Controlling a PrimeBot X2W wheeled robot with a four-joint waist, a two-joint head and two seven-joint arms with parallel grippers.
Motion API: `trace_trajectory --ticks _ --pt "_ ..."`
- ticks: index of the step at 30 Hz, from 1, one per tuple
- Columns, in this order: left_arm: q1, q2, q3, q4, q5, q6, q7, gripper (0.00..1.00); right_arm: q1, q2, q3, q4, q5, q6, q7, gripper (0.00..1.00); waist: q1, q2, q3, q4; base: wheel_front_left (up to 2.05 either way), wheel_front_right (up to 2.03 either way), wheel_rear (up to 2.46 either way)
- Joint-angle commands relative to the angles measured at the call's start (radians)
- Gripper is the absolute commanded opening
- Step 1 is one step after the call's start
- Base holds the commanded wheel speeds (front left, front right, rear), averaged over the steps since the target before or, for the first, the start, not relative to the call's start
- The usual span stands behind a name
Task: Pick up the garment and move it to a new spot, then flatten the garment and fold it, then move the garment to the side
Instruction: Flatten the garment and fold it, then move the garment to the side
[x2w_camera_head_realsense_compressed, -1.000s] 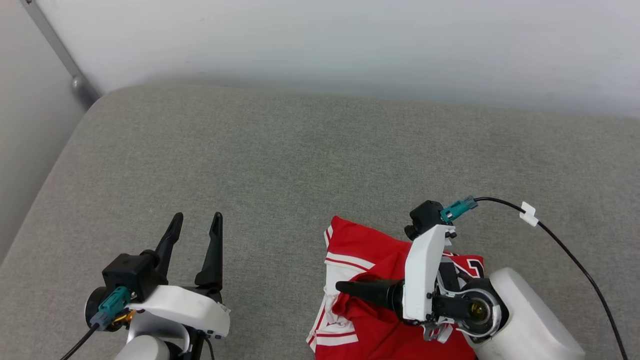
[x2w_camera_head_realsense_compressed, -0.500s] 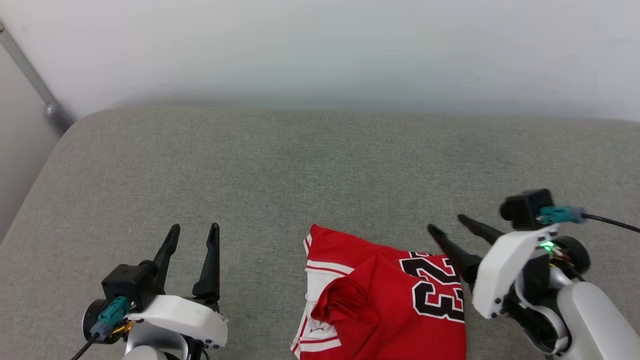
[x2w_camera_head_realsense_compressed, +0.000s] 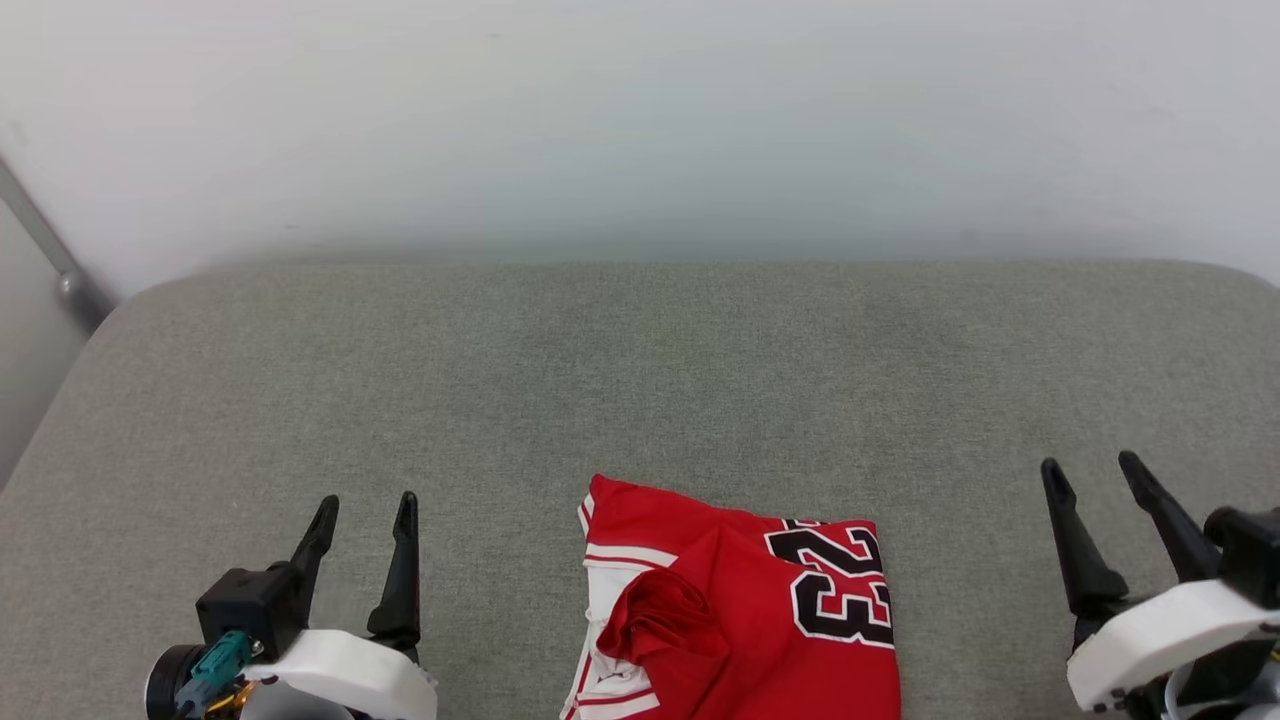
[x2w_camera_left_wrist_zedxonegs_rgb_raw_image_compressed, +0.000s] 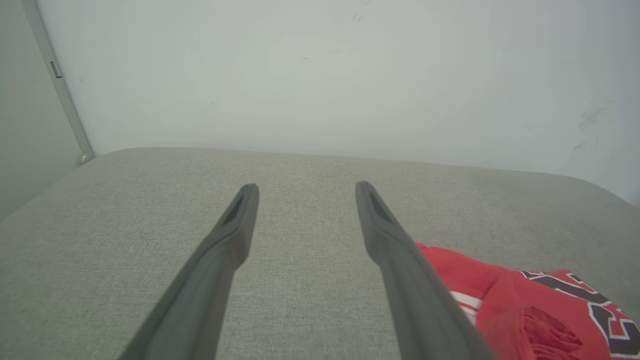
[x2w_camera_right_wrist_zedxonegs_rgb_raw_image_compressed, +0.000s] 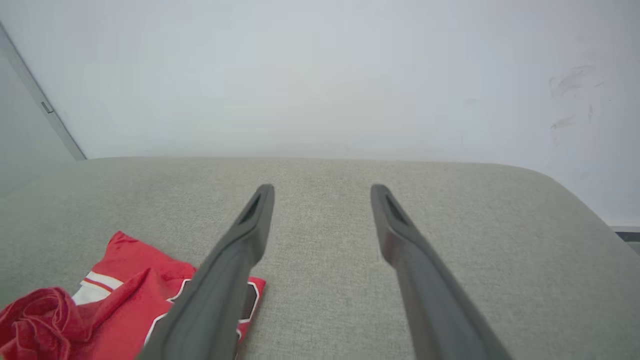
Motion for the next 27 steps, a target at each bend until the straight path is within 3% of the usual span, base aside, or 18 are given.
trace_trajectory --ticks 1,20,27 --pt "0.017 0.005 -0.001 0.002 0.004 0.003 -0.007 1.00 0.032 0.009 -0.002 -0.017 -0.011 0.000 -0.013 1.00 0.0000 0.0000 -0.009 -0.004 0.00 0.00 0.00" --pt "0.054 0.013 -0.021 0.023 0.015 0.019 -0.001 1.00 0.157 0.072 0.013 -0.139 -0.053 0.000 0.012 1.00 0.0000 0.0000 -0.049 -0.037 0.00 0.00 0.00" --pt "0.045 0.007 0.002 0.023 0.012 0.021 -0.016 1.00 0.160 0.087 -0.051 -0.113 0.036 0.000 0.107 1.00 0.0000 0.0000 -0.036 -0.037 0.00 0.00 0.00"
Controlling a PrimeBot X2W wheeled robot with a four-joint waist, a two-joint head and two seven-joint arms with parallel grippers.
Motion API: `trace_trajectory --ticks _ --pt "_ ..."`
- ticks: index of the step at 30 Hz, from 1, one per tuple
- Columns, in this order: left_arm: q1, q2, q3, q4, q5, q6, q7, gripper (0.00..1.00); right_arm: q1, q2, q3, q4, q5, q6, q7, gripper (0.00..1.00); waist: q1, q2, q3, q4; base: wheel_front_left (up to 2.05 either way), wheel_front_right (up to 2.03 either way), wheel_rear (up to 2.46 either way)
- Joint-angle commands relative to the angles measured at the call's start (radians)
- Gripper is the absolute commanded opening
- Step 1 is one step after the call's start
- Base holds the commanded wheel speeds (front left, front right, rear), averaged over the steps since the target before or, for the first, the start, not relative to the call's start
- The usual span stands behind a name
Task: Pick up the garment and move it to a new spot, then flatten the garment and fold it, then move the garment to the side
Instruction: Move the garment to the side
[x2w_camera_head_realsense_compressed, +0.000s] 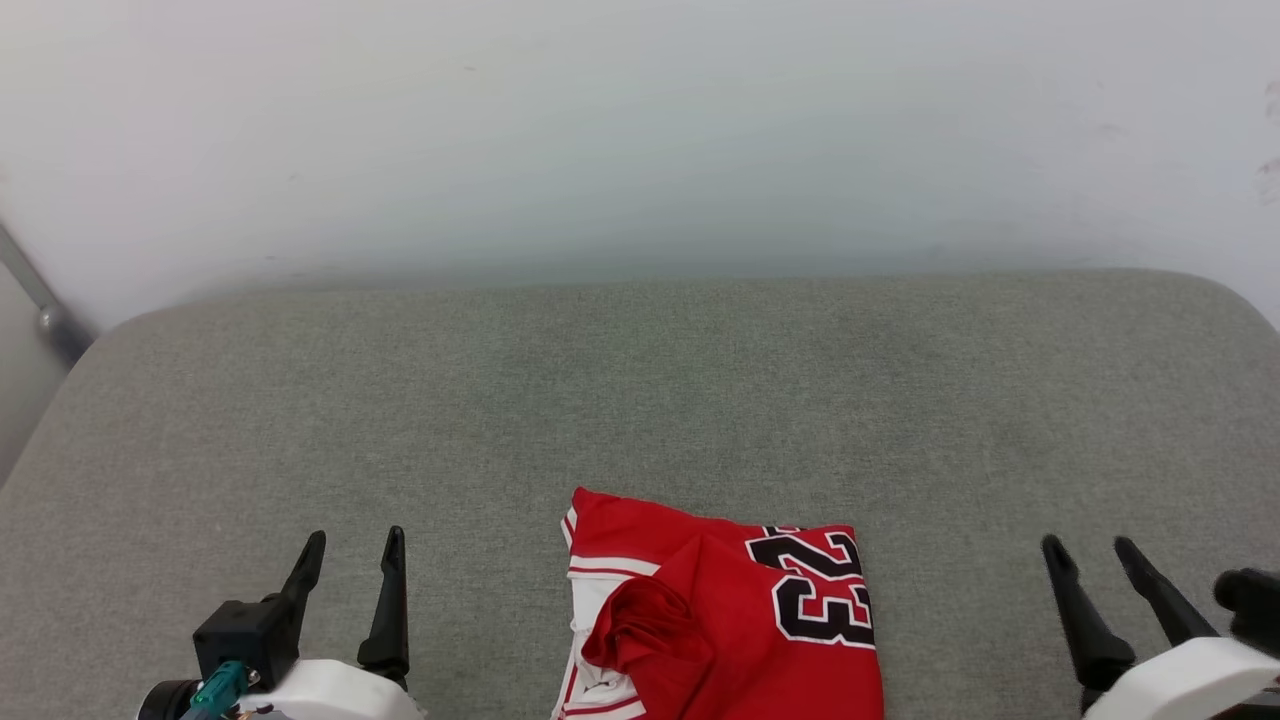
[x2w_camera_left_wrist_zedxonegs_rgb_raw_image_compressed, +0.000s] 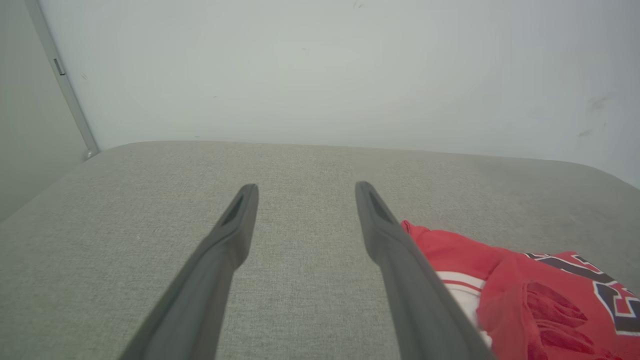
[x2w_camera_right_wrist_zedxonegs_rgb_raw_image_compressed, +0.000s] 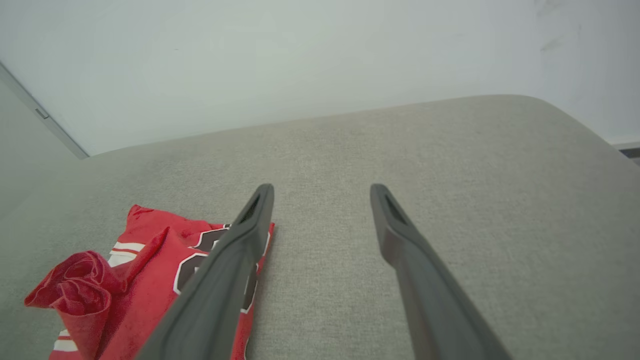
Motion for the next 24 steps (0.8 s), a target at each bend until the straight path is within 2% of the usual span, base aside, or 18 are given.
trace_trajectory --ticks 1,4,9,14,16,19,24 --pt "-0.009 -0.006 0.009 -0.004 0.003 0.005 -0.008 1.00 0.000 -0.001 -0.046 0.027 0.048 0.000 0.056 1.00 0.0000 -0.0001 0.005 0.000 0.00 0.00 0.00" --pt "-0.013 -0.012 0.028 -0.011 0.008 0.006 -0.016 1.00 -0.044 -0.033 -0.137 0.089 0.137 0.000 0.203 1.00 0.0000 -0.0001 0.015 0.008 0.00 0.00 0.00" --pt "-0.023 -0.028 0.054 -0.012 0.020 -0.008 -0.021 1.00 -0.098 -0.074 -0.254 0.222 0.235 0.000 0.528 1.00 0.0000 -0.0001 0.034 0.038 0.00 0.00 0.00" --pt "-0.036 -0.047 0.066 -0.005 0.037 -0.027 -0.023 1.00 -0.180 0.010 -0.372 0.324 0.264 0.001 0.845 1.00 0.0000 -0.0001 0.056 0.081 0.00 0.00 0.00" --pt "-0.050 -0.059 0.068 -0.005 0.046 -0.036 -0.024 1.00 -0.208 0.032 -0.381 0.331 0.270 0.000 0.919 1.00 0.0000 -0.0001 0.075 0.101 0.00 0.00 0.00" --pt "-0.070 -0.077 0.072 -0.004 0.061 -0.052 -0.024 1.00 -0.260 0.051 -0.384 0.368 0.342 0.000 0.991 1.00 0.0000 -0.0001 0.104 0.130 0.00 0.00 0.00" --pt "-0.093 -0.102 0.080 0.010 0.080 -0.073 -0.024 1.00 -0.338 0.051 -0.287 0.502 0.554 0.000 0.975 1.00 0.0000 -0.0001 0.141 0.161 0.00 0.00 0.00"
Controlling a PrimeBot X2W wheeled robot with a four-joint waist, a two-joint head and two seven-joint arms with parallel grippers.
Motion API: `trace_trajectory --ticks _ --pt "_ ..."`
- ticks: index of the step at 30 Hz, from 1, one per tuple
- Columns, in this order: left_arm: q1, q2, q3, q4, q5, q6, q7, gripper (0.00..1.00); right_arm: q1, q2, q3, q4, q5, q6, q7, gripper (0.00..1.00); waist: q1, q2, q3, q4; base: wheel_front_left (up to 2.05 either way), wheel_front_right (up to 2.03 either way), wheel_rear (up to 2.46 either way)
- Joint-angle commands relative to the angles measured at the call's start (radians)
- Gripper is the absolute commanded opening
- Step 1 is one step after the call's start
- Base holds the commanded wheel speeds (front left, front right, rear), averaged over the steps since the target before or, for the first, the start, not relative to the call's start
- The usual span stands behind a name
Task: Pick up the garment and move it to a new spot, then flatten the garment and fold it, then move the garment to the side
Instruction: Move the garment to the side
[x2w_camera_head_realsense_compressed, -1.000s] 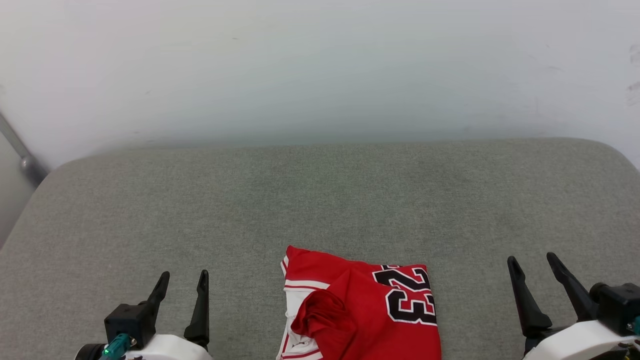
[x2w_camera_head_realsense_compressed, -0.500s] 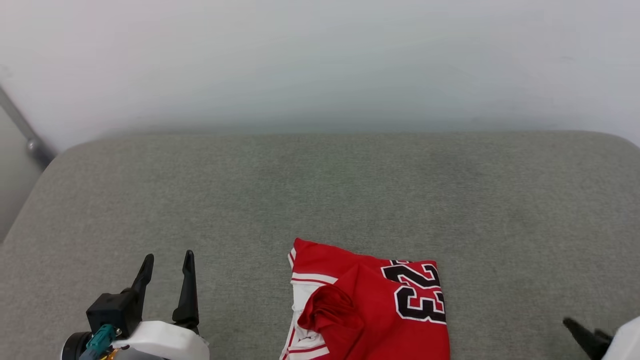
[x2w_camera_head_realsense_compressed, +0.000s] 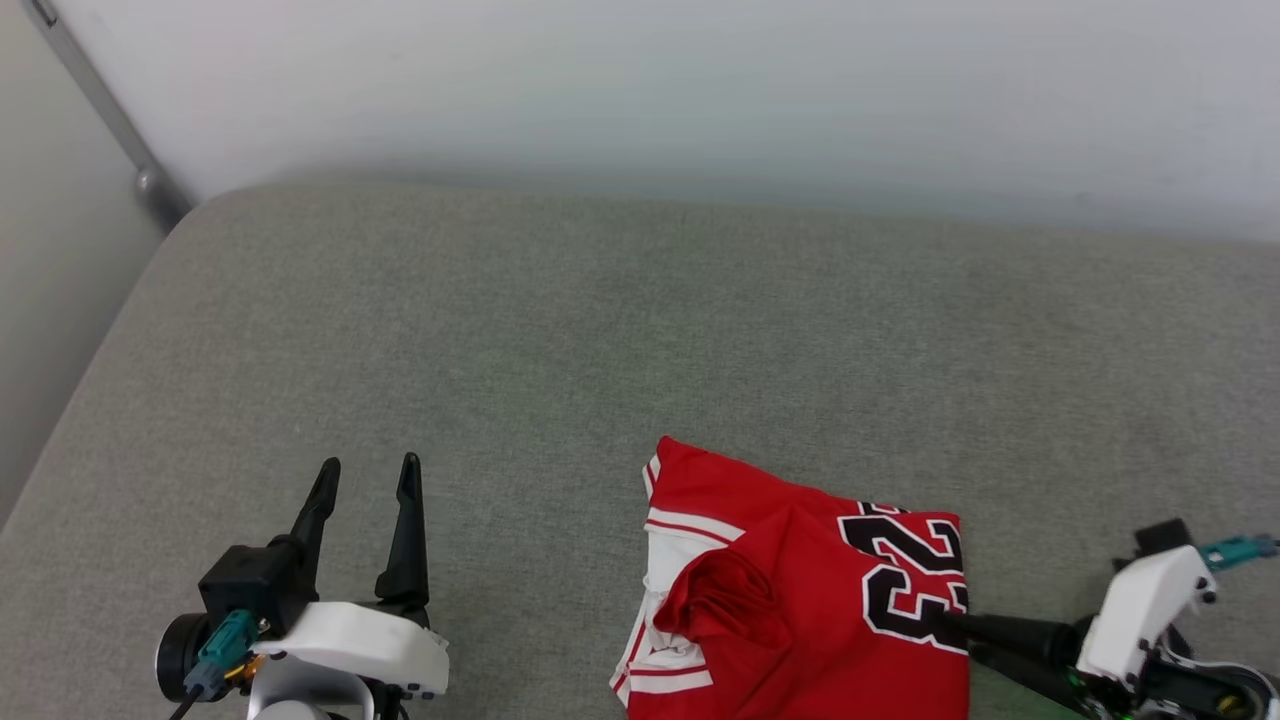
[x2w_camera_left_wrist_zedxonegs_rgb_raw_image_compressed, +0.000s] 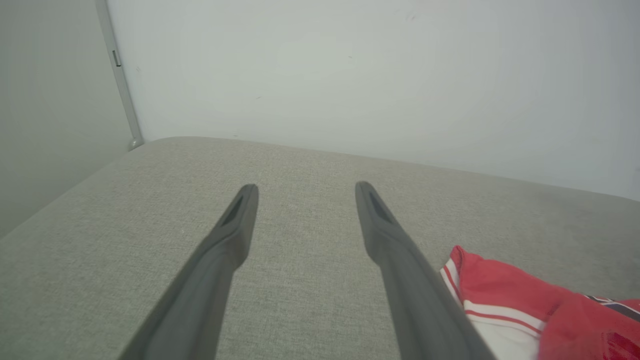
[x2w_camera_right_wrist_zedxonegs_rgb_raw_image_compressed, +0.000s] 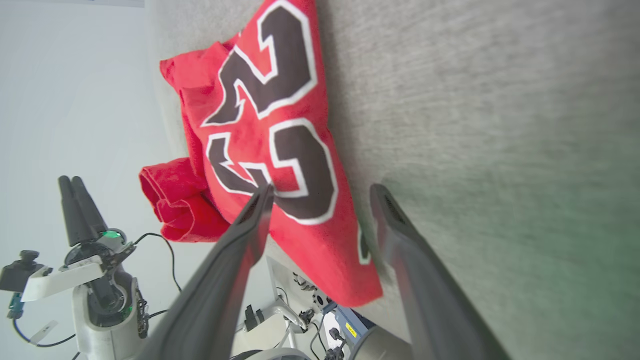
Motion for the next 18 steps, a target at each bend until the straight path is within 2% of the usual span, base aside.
trace_trajectory --ticks 1,6,10,11,12,13,18 --pt "-0.020 -0.007 0.006 0.007 0.011 -0.009 -0.007 1.00 -0.038 -0.001 0.034 0.048 0.075 0.000 -0.014 1.00 -0.0001 0.0000 0.027 0.023 0.00 0.00 0.00" --pt "-0.037 -0.024 0.020 0.022 0.028 -0.033 -0.007 1.00 -0.105 -0.001 0.103 0.156 0.163 0.000 -0.068 1.00 -0.0001 0.0000 0.053 0.036 0.00 0.00 0.00" --pt "-0.050 -0.036 0.033 0.034 0.041 -0.051 -0.006 1.00 -0.133 0.001 0.144 0.215 0.179 0.000 -0.106 1.00 -0.0001 0.0000 0.064 0.041 0.00 0.00 0.00" --pt "-0.051 -0.038 0.036 0.036 0.045 -0.054 -0.005 1.00 -0.136 0.001 0.151 0.223 0.174 0.000 -0.112 0.40 -0.0001 0.0000 0.064 0.041 0.00 0.00 0.00" --pt "-0.050 -0.041 0.040 0.040 0.048 -0.056 -0.005 1.00 -0.137 0.001 0.159 0.228 0.174 0.000 -0.117 0.08 -0.0001 0.0000 0.063 0.040 0.00 0.00 0.00" --pt "-0.050 -0.044 0.043 0.043 0.052 -0.060 -0.005 1.00 -0.140 0.001 0.167 0.226 0.172 0.000 -0.119 0.00 -0.0001 0.0000 0.060 0.039 0.00 0.00 0.00" --pt "-0.030 -0.053 0.055 0.056 0.062 -0.068 -0.005 1.00 -0.139 -0.005 0.212 0.166 0.125 0.000 -0.138 0.00 -0.0001 0.0000 0.036 0.022 0.00 0.00 0.00"
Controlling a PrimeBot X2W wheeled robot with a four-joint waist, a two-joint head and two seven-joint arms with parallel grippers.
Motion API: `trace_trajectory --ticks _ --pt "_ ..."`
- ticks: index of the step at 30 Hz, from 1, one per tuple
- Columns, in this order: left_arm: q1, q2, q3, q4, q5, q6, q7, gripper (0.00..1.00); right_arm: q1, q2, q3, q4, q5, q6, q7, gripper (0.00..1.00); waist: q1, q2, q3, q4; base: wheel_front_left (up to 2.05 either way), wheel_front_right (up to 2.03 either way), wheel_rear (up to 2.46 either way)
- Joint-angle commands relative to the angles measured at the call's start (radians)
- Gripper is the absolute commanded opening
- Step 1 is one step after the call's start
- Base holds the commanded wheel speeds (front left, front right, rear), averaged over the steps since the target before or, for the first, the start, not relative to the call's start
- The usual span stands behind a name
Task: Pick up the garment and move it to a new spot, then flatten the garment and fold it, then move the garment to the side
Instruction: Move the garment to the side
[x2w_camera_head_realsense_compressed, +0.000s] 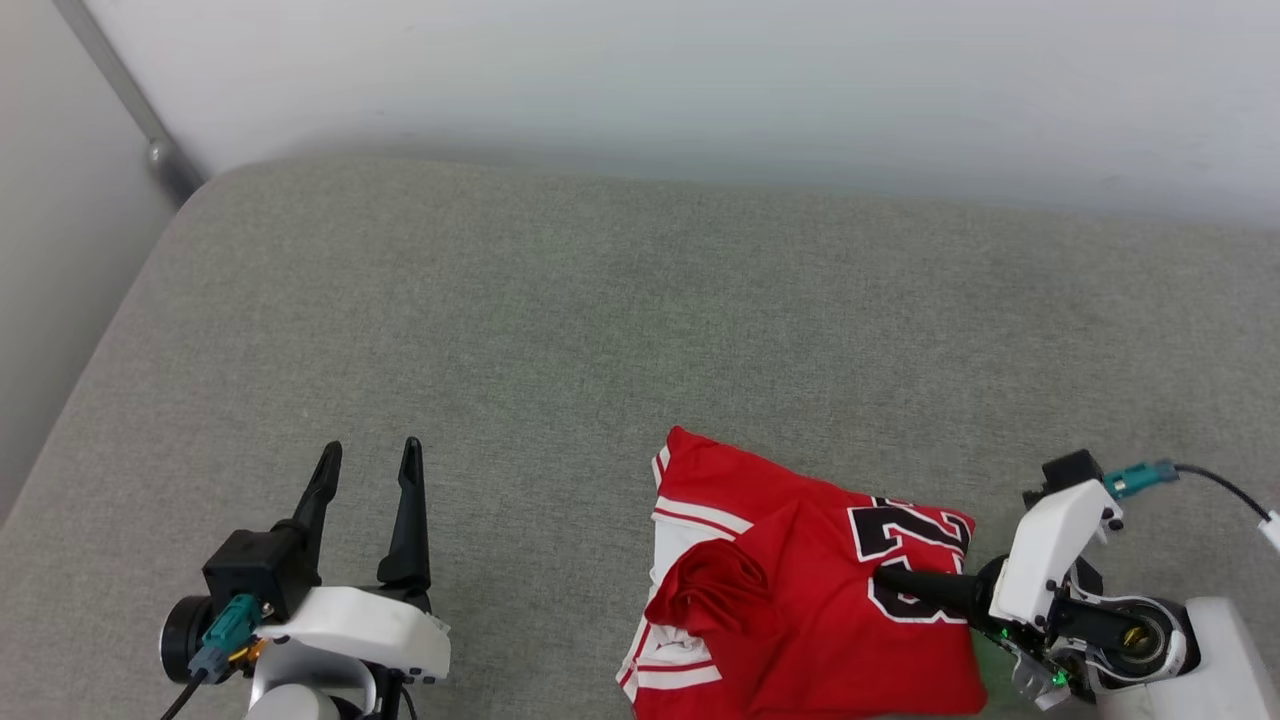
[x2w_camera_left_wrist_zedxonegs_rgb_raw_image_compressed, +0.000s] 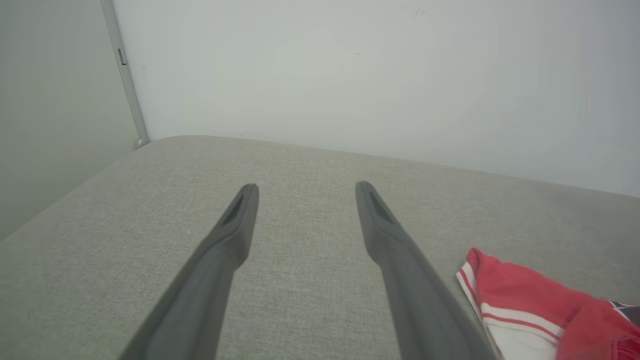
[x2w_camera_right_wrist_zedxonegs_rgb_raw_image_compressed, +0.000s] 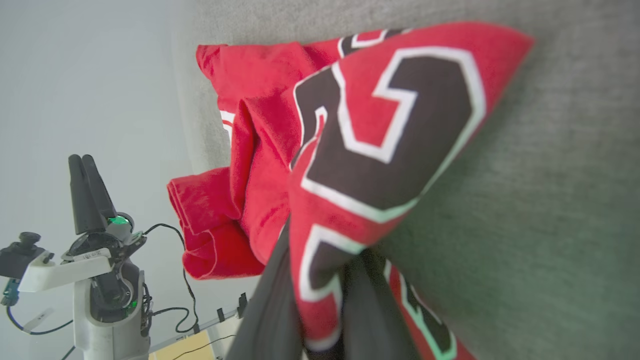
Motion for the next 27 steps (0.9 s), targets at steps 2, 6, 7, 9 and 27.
trace_trajectory --ticks 2,6,7,9,27 --pt "0.019 -0.005 0.005 0.006 0.009 -0.006 -0.002 1.00 0.005 -0.022 0.038 -0.049 -0.043 0.000 -0.016 0.00 -0.0001 0.0000 -0.029 -0.022 0.00 0.00 0.00" --pt "0.041 -0.009 0.013 0.003 0.016 -0.005 -0.002 1.00 0.009 -0.079 0.128 -0.139 -0.170 0.000 -0.057 0.00 -0.0001 0.0000 -0.060 -0.071 0.00 0.00 0.00" --pt "0.046 -0.011 0.014 -0.001 0.017 -0.004 -0.002 1.00 0.007 -0.096 0.149 -0.156 -0.203 0.000 -0.061 0.00 -0.0001 0.0000 -0.063 -0.085 0.00 0.00 0.00" --pt "0.054 -0.013 0.017 -0.007 0.021 -0.004 -0.002 1.00 0.001 -0.119 0.176 -0.182 -0.256 0.000 -0.058 0.00 -0.0001 0.0000 -0.068 -0.118 0.00 0.00 0.00" --pt "-0.105 0.061 -0.022 -0.174 0.097 -0.066 0.059 1.00 -0.231 -0.320 0.142 -0.126 -0.632 0.000 -0.215 0.00 -0.0001 0.0000 0.230 -0.438 0.00 0.00 0.00"
